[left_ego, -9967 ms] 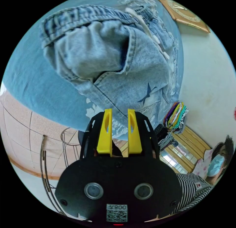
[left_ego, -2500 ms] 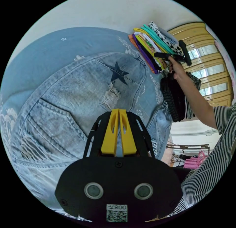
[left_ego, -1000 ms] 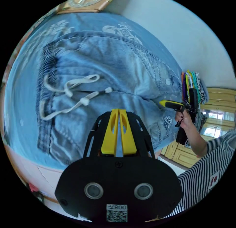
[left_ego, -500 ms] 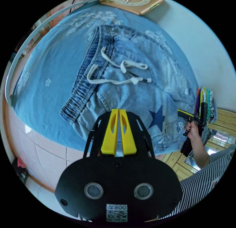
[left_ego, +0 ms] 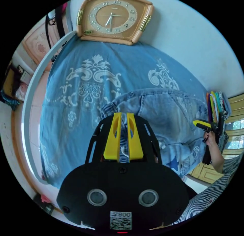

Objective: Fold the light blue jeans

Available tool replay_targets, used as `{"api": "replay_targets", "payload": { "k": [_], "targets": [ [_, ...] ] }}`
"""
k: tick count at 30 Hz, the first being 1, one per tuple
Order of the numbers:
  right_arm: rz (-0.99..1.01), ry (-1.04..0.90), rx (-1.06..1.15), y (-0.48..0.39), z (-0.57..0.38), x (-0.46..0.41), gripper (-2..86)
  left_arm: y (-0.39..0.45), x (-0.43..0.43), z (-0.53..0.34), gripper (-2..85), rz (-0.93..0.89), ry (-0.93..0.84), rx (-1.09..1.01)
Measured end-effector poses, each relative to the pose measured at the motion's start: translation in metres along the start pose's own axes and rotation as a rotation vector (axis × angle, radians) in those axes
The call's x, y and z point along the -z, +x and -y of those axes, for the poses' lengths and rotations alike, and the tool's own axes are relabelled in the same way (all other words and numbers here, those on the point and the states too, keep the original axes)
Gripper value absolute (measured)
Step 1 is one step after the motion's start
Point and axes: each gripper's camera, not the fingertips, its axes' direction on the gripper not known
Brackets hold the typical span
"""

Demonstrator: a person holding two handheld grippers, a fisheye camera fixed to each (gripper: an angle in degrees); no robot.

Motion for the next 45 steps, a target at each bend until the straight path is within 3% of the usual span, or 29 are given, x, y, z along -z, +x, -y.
{"api": "replay_targets", "payload": {
  "k": [6, 17, 20, 29, 36, 45],
  "targets": [
    [-0.077, -0.088, 0.051, -0.023, 0.016, -0.026, -0.3, -0.005, -0.041, 0.054, 1.0, 0.133, -0.154, -0.063],
    [-0.093, -0.058, 0.079, -0.050, 0.023, -0.020, -0.3, 0.020, -0.063, 0.087, 4.3, 0.217, -0.103, -0.216],
    [-0.099, -0.041, 0.079, -0.057, 0.025, -0.018, -0.3, 0.017, -0.100, 0.109, 7.7, 0.184, -0.237, -0.237],
    [-0.058, -0.092, 0.093, -0.072, 0.045, -0.008, 0.1, 0.017, -0.157, 0.149, 6.8, 0.151, -0.387, -0.354],
    [-0.108, 0.038, 0.146, -0.078, 0.086, 0.029, 0.4, 0.020, -0.192, 0.159, 6.7, 0.160, -0.406, -0.411],
    [-0.257, -0.057, 0.295, -0.082, 0.185, 0.017, 6.4, 0.015, -0.238, 0.174, 6.9, 0.147, -0.466, -0.406]
  ]
}}
